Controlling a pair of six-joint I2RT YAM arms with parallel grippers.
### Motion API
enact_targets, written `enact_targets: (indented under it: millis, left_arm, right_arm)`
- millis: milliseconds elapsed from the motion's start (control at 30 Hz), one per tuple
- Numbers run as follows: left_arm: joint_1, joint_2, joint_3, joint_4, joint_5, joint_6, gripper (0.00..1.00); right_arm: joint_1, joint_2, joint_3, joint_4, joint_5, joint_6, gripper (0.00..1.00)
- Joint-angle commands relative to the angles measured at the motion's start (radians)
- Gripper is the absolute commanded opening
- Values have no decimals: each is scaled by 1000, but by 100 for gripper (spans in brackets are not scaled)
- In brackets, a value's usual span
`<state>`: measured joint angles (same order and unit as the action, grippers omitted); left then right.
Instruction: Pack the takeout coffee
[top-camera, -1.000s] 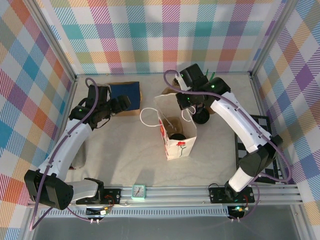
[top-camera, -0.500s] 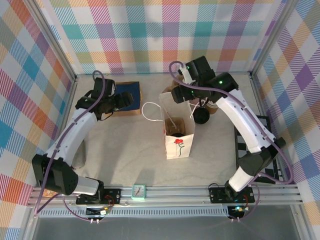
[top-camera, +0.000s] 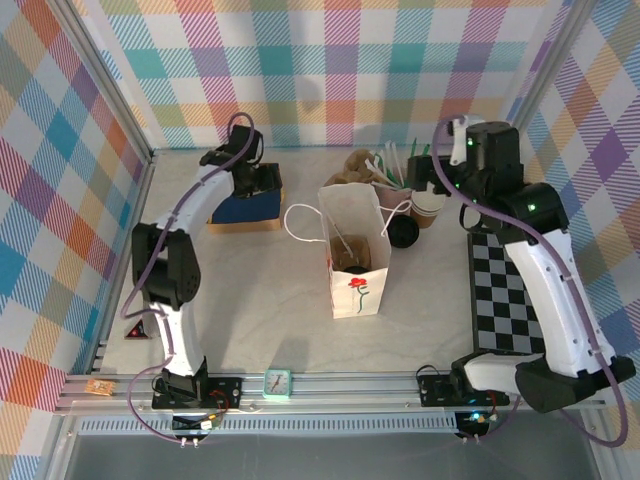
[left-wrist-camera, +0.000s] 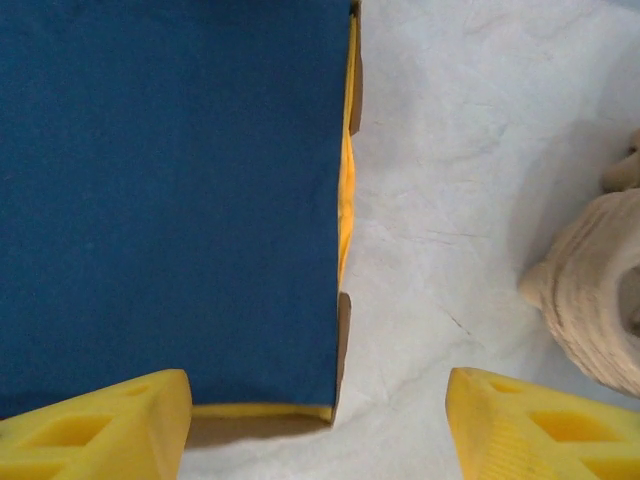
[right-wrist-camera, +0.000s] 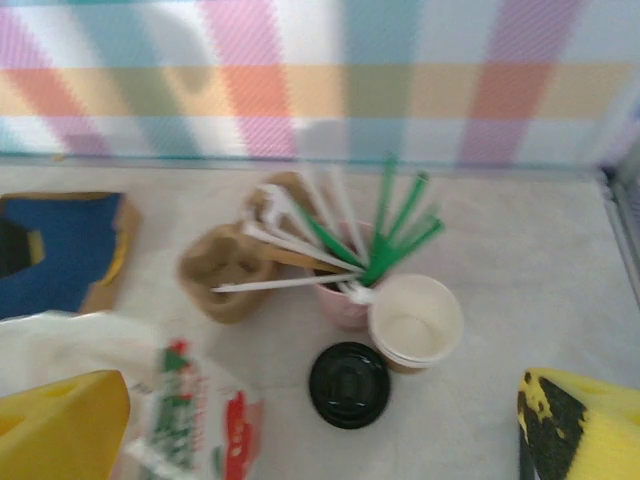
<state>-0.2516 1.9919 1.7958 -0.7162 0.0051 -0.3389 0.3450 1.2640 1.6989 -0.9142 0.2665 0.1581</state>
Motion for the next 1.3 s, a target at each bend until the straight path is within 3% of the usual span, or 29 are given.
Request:
enact_targets:
  millis: [0, 233, 400, 700, 1267]
  left_arm:
    - [14, 75, 105, -73, -22, 34, 63]
    - [14, 269, 330, -172, -47, 59, 51]
    - [14, 364, 439, -215, -56, 59, 49]
    - [14, 441, 482, -212, -65, 35, 41]
    - [2, 478, 496, -195, -41, 17, 43]
  right_arm:
    - [-59, -11, -138, 57, -77, 83, 98]
    - [-100, -23, -305, 132, -162, 123, 95]
    - [-106, -16, -355, 161, -193, 125, 93]
    - [-113, 0, -387, 191, -221, 128, 90]
    - [-122, 0, -407, 208, -234, 123, 85]
